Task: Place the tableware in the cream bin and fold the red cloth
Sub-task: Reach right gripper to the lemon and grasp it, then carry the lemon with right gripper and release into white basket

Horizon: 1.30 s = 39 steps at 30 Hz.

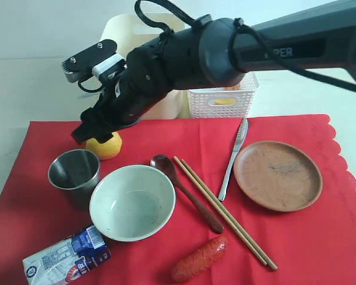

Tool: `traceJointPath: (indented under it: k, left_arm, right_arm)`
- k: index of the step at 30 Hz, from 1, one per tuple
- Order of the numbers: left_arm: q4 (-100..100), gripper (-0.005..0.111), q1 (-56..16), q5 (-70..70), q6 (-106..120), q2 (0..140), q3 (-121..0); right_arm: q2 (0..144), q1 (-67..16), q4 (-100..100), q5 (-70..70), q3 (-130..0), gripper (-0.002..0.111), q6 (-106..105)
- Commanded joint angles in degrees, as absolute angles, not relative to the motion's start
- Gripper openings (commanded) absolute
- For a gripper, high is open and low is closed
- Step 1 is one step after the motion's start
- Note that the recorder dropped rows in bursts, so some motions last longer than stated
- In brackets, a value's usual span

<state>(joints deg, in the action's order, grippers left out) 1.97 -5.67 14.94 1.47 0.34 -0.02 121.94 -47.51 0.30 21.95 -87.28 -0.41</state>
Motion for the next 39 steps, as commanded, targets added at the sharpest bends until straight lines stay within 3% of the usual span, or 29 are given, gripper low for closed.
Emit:
traceJointPath:
  k: [1, 9, 13, 17, 30, 39]
  left_arm:
    - [2.23, 0.003, -5.91, 14.71, 1.17, 0.00, 0.00]
    - [2.23, 0.003, -5.91, 14.71, 1.17, 0.00, 0.00]
    - [2.23, 0.003, -5.91, 14.71, 1.17, 0.00, 0.00]
    - [2.23, 0.003, -5.91, 14.71, 1.17, 0.00, 0.00]
    - [2.23, 0.003, -5.91, 14.71, 1.17, 0.00, 0.00]
    - [2.23, 0.003, -5.91, 14.71, 1.17, 0.00, 0.00]
  right_arm:
    - [124.92, -48.00, 0.62, 23.15, -90.73, 0.071, -1.45]
    - [131.17, -48.00, -0.69, 23.92, -93.76, 0.068, -1.45]
    - [131.19, -48.00, -0.69, 23.89, -93.76, 0.031, -1.45]
    - [129.18, -48.00, -0.56, 26.57, -93.76, 0.001, -1.45]
    - [114.83, -47.45, -4.83, 31.83, -93.50, 0.000, -1.45]
    - [106.26, -39.88, -5.38, 37.23, -93.40, 0.000, -1.45]
